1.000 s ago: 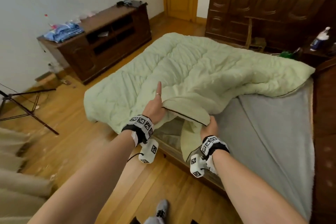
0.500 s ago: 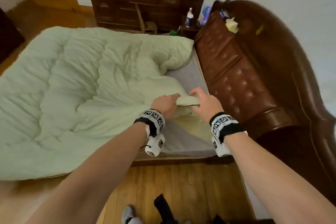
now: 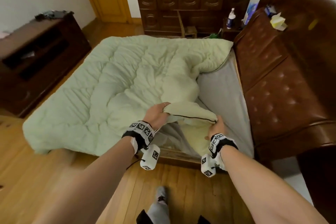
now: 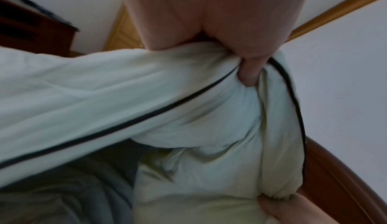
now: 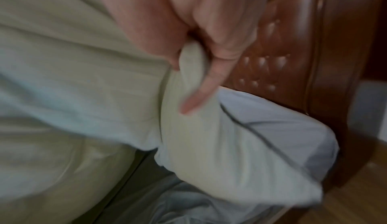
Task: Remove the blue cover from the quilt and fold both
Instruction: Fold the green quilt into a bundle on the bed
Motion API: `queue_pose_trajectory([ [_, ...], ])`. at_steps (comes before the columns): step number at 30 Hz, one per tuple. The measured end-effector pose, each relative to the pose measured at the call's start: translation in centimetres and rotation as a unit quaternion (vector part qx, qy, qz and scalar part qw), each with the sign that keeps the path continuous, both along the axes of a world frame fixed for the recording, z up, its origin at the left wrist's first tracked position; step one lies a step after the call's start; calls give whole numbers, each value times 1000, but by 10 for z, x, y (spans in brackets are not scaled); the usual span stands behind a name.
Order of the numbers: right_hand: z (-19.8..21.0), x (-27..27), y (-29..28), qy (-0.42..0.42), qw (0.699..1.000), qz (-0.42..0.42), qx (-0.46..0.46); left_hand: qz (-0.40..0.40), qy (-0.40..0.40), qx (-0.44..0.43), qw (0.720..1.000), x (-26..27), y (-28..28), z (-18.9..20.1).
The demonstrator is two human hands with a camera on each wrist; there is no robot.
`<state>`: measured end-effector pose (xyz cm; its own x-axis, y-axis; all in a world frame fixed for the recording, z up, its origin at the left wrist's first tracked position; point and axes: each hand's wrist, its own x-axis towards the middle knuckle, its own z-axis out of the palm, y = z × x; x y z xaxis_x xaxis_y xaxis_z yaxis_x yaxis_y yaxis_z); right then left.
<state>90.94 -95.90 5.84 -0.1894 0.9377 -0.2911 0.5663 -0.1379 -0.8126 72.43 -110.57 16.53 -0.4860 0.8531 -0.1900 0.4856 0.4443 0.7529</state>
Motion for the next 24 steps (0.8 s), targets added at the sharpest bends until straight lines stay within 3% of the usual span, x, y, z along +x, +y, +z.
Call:
queue_pose_trajectory([
  [3,16,-6,25,54,997,-38,29,16,42,-52,998,-9,14,-3],
  [7,58,8,63,74,986,-98,112,-54,136,-117,982,-8,67,-27],
  [9,75,21,83,52,979,-90,175,-108,165,-130,972,15,99,-42],
  [11,83,38,99,23,965,-30,259,-167,168,-107,966,52,139,-46],
  [15,98,85,113,-88,893,98,430,-259,124,-44,957,129,214,-32],
  [18,104,131,114,-148,849,115,495,-322,136,-49,936,163,235,-26],
  [21,87,174,104,-208,863,62,456,-407,117,-66,903,192,231,-31],
  [24,52,209,84,-322,918,54,223,-459,36,-125,879,223,214,-55],
])
